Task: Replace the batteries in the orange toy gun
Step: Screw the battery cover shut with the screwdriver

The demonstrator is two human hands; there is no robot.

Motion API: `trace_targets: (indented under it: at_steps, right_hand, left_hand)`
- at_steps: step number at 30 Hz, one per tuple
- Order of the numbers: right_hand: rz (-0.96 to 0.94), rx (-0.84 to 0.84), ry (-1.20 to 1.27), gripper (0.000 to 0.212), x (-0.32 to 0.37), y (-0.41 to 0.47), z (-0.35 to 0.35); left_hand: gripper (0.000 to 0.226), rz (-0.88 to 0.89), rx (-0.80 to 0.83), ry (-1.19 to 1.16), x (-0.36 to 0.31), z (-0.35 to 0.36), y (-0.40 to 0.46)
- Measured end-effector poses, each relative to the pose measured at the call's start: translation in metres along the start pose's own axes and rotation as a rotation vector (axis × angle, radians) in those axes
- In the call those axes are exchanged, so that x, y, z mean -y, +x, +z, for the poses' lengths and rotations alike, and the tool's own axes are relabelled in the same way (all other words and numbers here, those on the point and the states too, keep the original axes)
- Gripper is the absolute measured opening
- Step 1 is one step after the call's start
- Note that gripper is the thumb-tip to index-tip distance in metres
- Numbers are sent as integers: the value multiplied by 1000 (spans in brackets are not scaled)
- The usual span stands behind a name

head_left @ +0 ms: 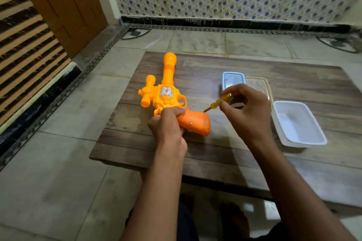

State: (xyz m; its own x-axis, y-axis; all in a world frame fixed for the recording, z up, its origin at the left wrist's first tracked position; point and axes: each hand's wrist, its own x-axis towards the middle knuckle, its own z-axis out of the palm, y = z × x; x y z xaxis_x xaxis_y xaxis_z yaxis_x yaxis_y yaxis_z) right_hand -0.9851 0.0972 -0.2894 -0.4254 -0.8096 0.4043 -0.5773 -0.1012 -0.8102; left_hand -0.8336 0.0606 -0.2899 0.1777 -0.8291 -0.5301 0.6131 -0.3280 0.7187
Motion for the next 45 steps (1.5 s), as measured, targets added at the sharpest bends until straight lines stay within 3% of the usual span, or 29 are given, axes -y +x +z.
trace_targets:
  at_steps: [12,23,30,33,36,40,45]
  right_hand:
    - [-149,16,25,32,-8,9,8]
    - [-301,-20,1,19,-7,3,1]
    - [-160,89,0,15,-20,6,10]
    - [-124,58,31,13,-22,7,8]
    - [-88,3,174,12,-13,5,6]
    - [47,80,457,13,4,-3,4]
    - [194,149,535,15,5,-6,8]
  left_hand:
    - [32,-14,21,46,11,6,5]
    - [34,-8,42,82,12,7,6]
    - [36,-30,68,60,13,6,7]
    - [37,-45,91,72,15,5,11]
    - [38,-79,111,81,19,6,15]
    - [34,-112,120,58,22,11,13]
    - [44,-134,139,83,24,9,16]
